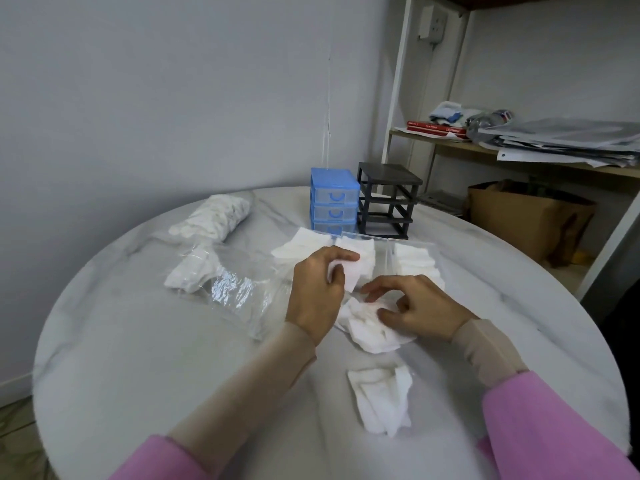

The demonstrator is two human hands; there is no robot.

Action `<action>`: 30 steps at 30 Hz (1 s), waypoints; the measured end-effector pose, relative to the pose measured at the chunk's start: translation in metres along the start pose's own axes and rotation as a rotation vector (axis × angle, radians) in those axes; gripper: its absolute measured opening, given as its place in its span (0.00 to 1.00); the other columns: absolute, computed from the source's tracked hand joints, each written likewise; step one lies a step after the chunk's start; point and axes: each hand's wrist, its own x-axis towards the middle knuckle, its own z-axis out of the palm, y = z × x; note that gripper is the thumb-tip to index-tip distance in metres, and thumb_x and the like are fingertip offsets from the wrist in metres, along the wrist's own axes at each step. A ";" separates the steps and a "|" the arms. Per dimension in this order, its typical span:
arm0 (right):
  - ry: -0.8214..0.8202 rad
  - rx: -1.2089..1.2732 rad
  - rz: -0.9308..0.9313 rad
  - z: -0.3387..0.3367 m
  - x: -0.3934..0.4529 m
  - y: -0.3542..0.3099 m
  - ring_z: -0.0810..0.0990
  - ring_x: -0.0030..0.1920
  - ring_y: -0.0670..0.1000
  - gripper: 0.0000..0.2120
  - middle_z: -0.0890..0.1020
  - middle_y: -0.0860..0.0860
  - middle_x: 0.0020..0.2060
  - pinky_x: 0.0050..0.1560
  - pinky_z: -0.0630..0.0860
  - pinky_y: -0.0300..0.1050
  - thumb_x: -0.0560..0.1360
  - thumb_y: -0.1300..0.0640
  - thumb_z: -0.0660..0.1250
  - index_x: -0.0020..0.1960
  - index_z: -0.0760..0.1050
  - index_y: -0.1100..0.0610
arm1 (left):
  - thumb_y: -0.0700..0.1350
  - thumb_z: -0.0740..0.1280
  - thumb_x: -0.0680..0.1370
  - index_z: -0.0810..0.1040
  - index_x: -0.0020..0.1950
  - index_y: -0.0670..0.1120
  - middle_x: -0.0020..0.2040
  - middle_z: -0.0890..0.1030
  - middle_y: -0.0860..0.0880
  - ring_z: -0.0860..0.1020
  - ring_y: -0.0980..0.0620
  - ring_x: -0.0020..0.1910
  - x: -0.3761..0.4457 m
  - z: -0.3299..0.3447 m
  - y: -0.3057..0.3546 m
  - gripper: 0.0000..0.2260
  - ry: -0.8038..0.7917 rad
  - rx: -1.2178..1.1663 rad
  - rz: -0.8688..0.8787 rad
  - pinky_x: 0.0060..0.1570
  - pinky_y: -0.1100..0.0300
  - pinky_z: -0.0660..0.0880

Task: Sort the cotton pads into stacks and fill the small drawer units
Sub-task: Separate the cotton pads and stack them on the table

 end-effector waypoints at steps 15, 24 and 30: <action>0.148 0.093 -0.038 -0.007 -0.003 0.004 0.70 0.30 0.41 0.06 0.79 0.41 0.36 0.34 0.66 0.32 0.72 0.60 0.70 0.42 0.75 0.51 | 0.30 0.62 0.73 0.77 0.56 0.44 0.53 0.79 0.50 0.74 0.56 0.52 -0.004 -0.001 -0.005 0.16 -0.004 0.130 0.092 0.54 0.72 0.66; 0.308 0.373 -0.070 -0.014 -0.005 0.006 0.76 0.39 0.45 0.05 0.80 0.48 0.38 0.45 0.72 0.37 0.72 0.63 0.70 0.41 0.76 0.56 | 0.29 0.61 0.75 0.72 0.58 0.49 0.46 0.80 0.44 0.78 0.47 0.44 -0.004 0.003 -0.006 0.18 -0.010 -0.166 -0.155 0.50 0.57 0.75; 0.336 0.760 -0.047 -0.013 -0.003 0.000 0.78 0.37 0.47 0.09 0.78 0.51 0.34 0.37 0.73 0.37 0.70 0.63 0.69 0.44 0.69 0.57 | 0.30 0.62 0.77 0.69 0.64 0.44 0.43 0.81 0.46 0.79 0.50 0.42 -0.002 0.006 -0.003 0.17 -0.016 -0.466 -0.350 0.50 0.53 0.76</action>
